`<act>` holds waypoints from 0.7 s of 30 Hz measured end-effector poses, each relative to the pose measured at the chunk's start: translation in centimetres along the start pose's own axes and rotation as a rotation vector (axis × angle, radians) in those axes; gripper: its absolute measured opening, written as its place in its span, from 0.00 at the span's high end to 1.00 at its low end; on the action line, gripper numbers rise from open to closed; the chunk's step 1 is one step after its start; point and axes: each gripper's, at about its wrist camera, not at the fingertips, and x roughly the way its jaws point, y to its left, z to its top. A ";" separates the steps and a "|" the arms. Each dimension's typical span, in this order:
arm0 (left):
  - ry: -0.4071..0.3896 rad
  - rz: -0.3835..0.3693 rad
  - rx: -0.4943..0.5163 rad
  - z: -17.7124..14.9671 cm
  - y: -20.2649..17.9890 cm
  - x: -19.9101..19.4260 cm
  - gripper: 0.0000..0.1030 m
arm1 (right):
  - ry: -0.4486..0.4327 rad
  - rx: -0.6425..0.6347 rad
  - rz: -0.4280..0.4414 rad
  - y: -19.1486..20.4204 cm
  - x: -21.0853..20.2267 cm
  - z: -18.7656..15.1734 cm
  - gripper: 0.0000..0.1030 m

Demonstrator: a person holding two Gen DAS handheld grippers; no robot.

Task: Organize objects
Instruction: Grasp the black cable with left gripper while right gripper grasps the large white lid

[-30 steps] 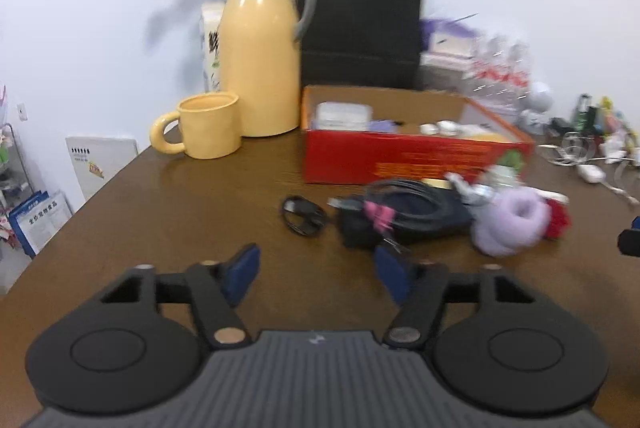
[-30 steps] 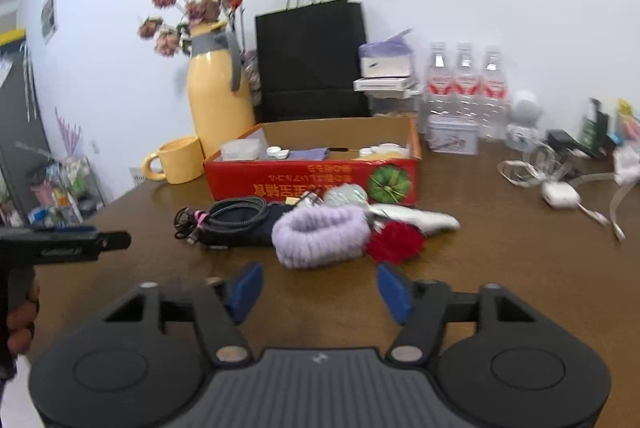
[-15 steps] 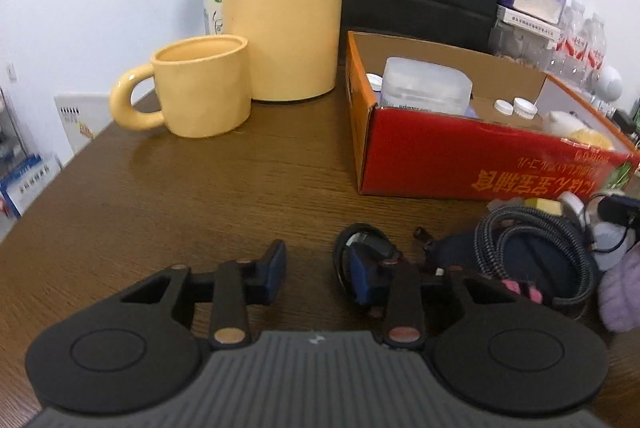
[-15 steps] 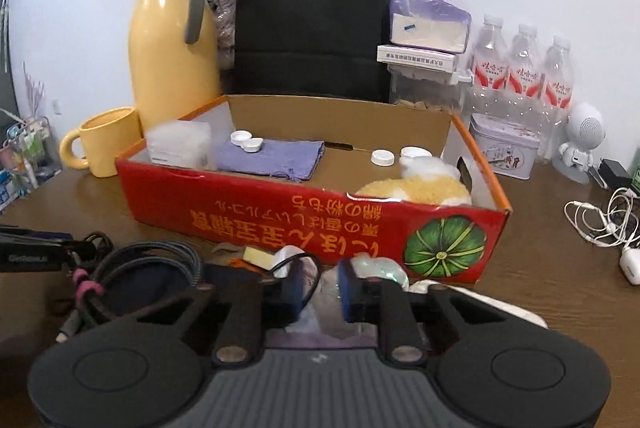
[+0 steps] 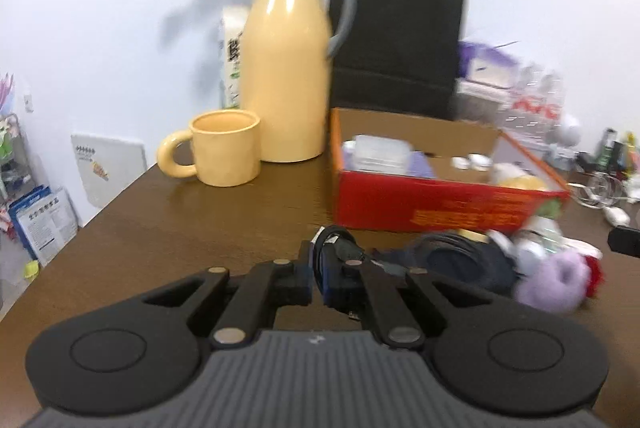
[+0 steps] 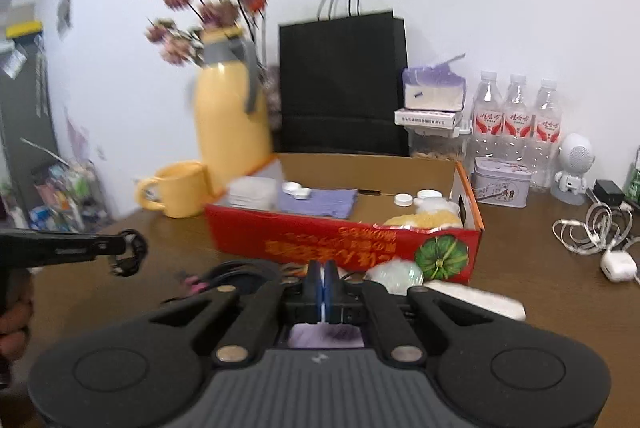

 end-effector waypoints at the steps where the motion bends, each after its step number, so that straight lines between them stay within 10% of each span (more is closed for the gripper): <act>1: 0.001 -0.019 0.000 -0.3 -0.4 -0.9 0.95 | -0.005 0.015 0.008 0.1 -1.5 -0.4 0.99; 8: 0.052 -0.170 0.015 -3.7 -4.2 -4.9 0.95 | 0.006 0.074 0.017 -0.1 -7.3 -3.6 0.99; 21: 0.091 -0.165 0.034 -4.2 -5.1 -3.2 0.95 | 0.047 0.017 -0.021 -0.6 -2.7 -4.0 0.84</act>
